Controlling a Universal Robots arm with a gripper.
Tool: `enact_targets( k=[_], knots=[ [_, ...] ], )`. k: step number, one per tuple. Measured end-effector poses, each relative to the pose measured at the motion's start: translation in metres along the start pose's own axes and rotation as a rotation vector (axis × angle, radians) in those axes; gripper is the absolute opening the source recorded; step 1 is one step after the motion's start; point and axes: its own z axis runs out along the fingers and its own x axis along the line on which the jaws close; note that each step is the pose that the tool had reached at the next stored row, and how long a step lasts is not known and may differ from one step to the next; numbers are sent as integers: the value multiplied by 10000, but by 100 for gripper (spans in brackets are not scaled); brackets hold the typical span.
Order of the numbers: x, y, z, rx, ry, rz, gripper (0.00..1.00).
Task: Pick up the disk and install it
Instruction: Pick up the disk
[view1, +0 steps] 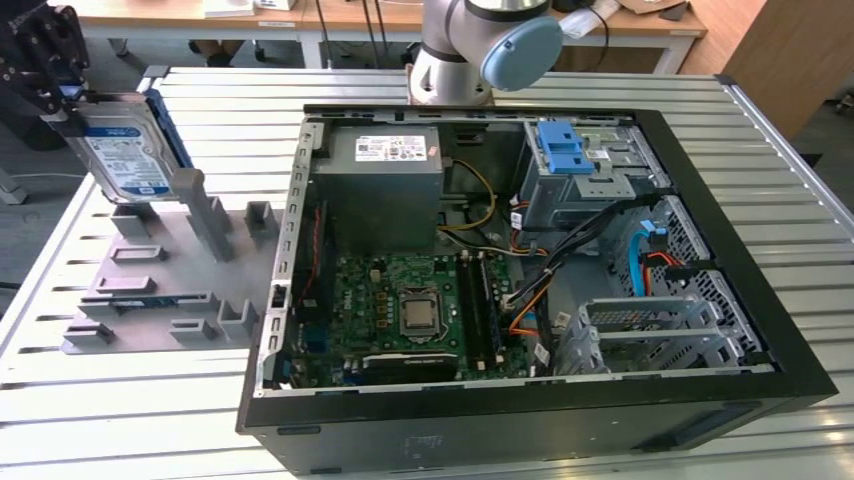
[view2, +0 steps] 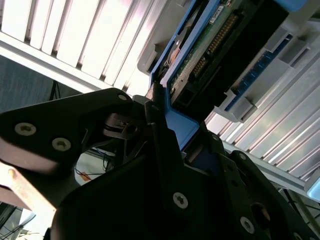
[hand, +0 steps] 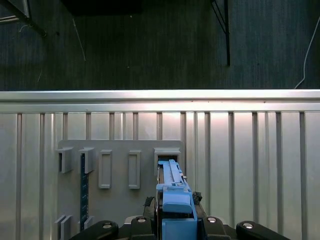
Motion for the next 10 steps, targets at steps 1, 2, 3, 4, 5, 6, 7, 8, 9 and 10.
enact_targets(
  k=[1,2,3,4,5,6,7,8,9,10],
  knots=[
    [0,0,-4,0,0,0,36],
    [0,0,-7,1,0,0,36],
    [0,0,-12,0,0,0,36],
    [0,0,-16,1,0,0,36],
    [0,0,-20,1,0,0,36],
    [0,0,-24,0,0,0,36],
    [0,0,-27,1,0,0,36],
    [0,0,-27,3,-1,0,36],
    [0,0,-30,1,0,0,36],
    [0,0,-33,-1,1,0,36]
  ],
)
